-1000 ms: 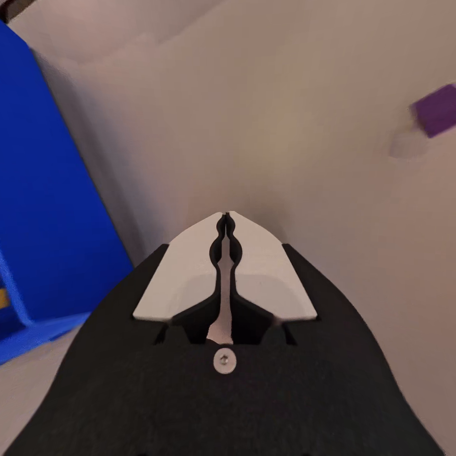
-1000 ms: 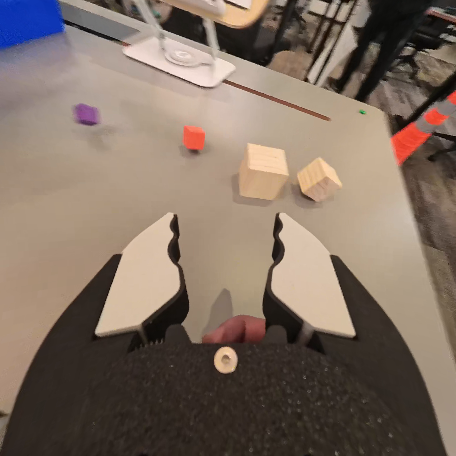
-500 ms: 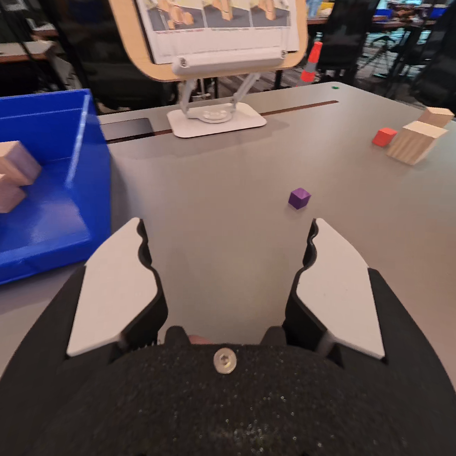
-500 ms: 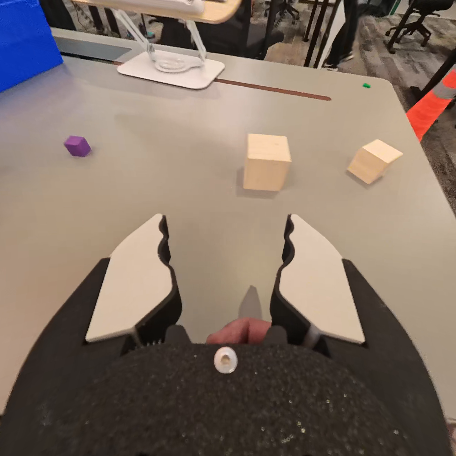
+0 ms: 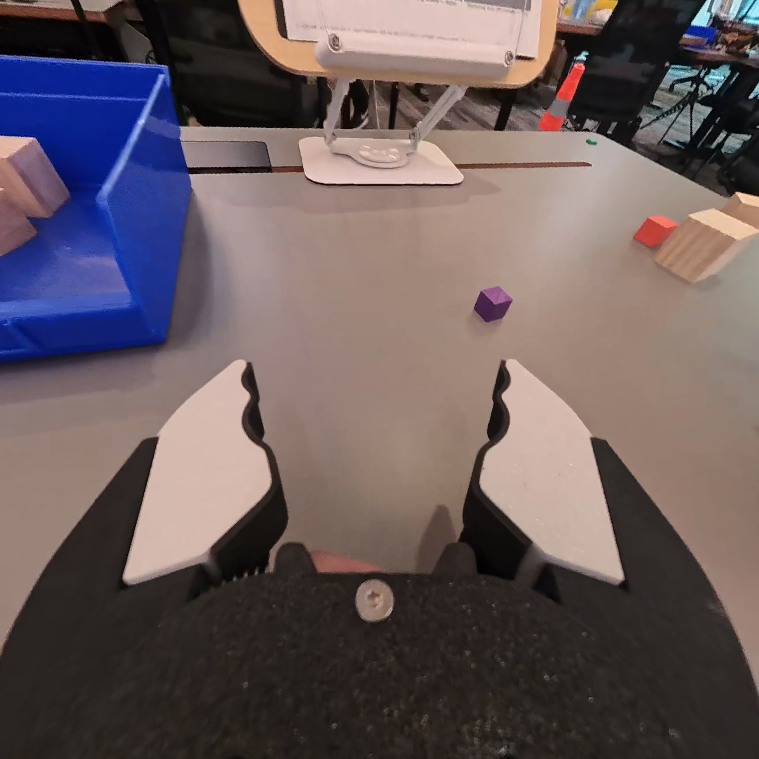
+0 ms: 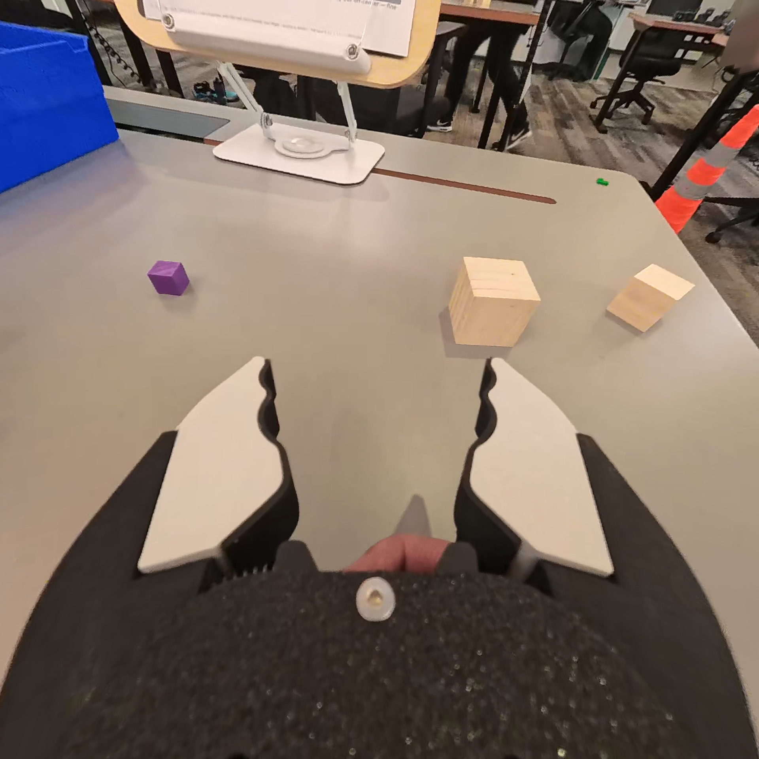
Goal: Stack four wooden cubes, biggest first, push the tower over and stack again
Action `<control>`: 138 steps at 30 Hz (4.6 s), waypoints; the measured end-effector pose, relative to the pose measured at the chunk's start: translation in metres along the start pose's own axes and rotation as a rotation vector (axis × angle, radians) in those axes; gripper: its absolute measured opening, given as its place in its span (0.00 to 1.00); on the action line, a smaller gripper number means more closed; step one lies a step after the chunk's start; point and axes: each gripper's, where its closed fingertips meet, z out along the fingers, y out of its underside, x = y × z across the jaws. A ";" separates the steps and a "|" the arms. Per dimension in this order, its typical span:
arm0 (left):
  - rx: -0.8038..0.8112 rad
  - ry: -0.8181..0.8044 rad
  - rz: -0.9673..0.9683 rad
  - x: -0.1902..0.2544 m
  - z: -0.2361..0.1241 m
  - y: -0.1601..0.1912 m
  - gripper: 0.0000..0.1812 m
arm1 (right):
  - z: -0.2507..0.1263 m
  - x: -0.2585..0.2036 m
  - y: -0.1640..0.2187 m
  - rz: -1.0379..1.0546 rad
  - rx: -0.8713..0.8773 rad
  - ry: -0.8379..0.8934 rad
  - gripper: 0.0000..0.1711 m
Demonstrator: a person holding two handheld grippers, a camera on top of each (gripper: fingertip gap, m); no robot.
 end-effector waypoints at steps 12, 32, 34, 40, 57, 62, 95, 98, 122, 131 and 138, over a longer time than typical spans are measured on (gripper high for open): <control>-0.001 -0.105 0.002 -0.013 -0.005 0.004 0.58 | 0.003 0.011 0.010 0.006 -0.038 0.022 0.57; -0.016 -0.028 0.040 0.005 -0.005 -0.005 0.54 | 0.095 0.090 0.013 -0.015 -0.252 0.116 0.56; -0.021 -0.018 0.038 0.008 -0.004 -0.005 0.53 | 0.110 0.093 0.018 -0.021 -0.297 0.119 0.56; -0.032 0.004 0.034 0.008 0.002 -0.005 0.52 | 0.132 0.099 0.027 -0.040 -0.387 0.136 0.40; -0.060 0.024 0.018 0.002 0.002 0.001 0.50 | 0.154 -0.009 -0.045 -0.170 -0.141 -0.277 0.36; -0.064 0.023 0.022 0.000 0.000 0.000 0.50 | 0.177 -0.079 -0.054 -0.388 -0.103 -0.528 0.36; -0.101 0.040 0.022 0.000 0.006 0.007 0.50 | 0.179 -0.164 -0.022 -0.633 -0.142 -1.043 0.40; -0.100 0.044 0.022 0.001 0.006 0.007 0.50 | 0.168 -0.161 -0.040 -0.599 -0.079 -1.024 0.43; -0.093 0.036 0.020 0.005 0.008 0.009 0.50 | -0.010 -0.008 0.035 0.036 -0.124 0.124 0.54; -0.099 0.039 0.029 0.007 0.008 0.008 0.49 | 0.007 0.065 0.017 -0.013 -0.142 0.235 0.52; -0.106 0.050 0.029 0.009 0.011 0.010 0.49 | 0.088 0.196 -0.006 -0.005 -0.221 0.315 0.50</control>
